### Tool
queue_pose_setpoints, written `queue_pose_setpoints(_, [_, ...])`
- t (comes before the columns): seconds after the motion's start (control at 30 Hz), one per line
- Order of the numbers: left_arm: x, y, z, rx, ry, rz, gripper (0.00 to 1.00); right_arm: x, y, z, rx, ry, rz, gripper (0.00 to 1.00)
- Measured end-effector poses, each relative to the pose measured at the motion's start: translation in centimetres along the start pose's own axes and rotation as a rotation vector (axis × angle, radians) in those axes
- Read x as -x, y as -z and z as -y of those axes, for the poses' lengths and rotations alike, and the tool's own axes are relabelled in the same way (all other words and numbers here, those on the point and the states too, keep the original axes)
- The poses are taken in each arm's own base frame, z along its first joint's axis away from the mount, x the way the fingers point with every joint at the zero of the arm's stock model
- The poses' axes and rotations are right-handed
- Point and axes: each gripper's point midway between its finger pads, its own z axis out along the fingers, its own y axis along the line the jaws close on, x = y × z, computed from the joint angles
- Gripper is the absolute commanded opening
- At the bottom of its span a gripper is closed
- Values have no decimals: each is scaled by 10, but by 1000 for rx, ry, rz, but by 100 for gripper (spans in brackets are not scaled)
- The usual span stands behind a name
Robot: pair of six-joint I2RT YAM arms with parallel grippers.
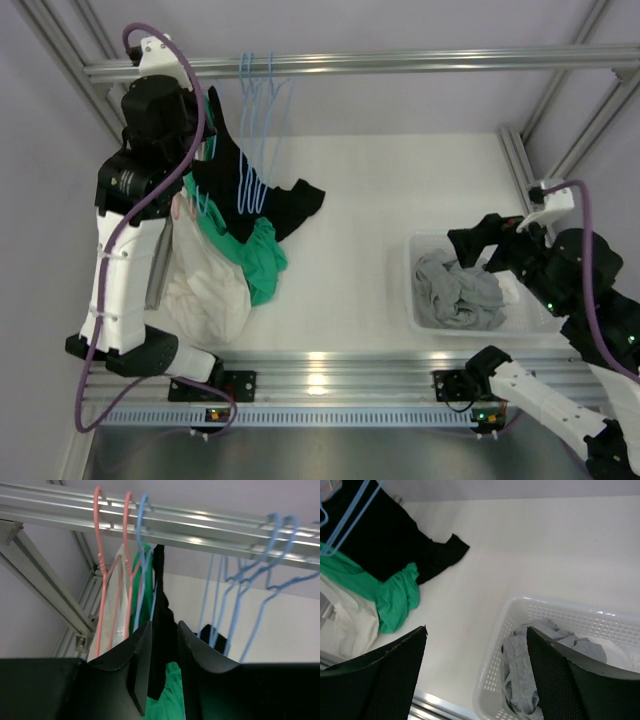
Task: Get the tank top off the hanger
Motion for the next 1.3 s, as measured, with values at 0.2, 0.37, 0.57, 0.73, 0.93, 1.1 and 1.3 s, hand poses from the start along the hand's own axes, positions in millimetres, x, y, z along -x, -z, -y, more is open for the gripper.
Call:
queue_pose_setpoints(0.2, [-34,-45,-32,70,-59,-119,33,-44,-32,-3,22,96,-168,79])
queue_pose_setpoints(0.37, [-46,-51,-40,49,-69,-163,33,-47,-35,-8,53,122,-182,77])
queue_pose_setpoints(0.57, [-53,-53,-34,4,-80,-187,32,-43,-36,-14,84,124,-163,75])
queue_pose_setpoints(0.73, [-69,-59,-42,23,-88,-229,30,-43,-39,-17,99,123,-167,74])
queue_pose_setpoints(0.93, [-90,-71,-41,10,-95,-285,24,-44,-41,-18,103,124,-171,74])
queue_pose_setpoints(1.1, [-102,-73,-34,-27,-95,-318,22,-45,-44,-18,101,125,-177,73])
queue_pose_setpoints(1.3, [-104,-73,-33,-34,-92,-322,0,-49,-51,-20,107,125,-189,72])
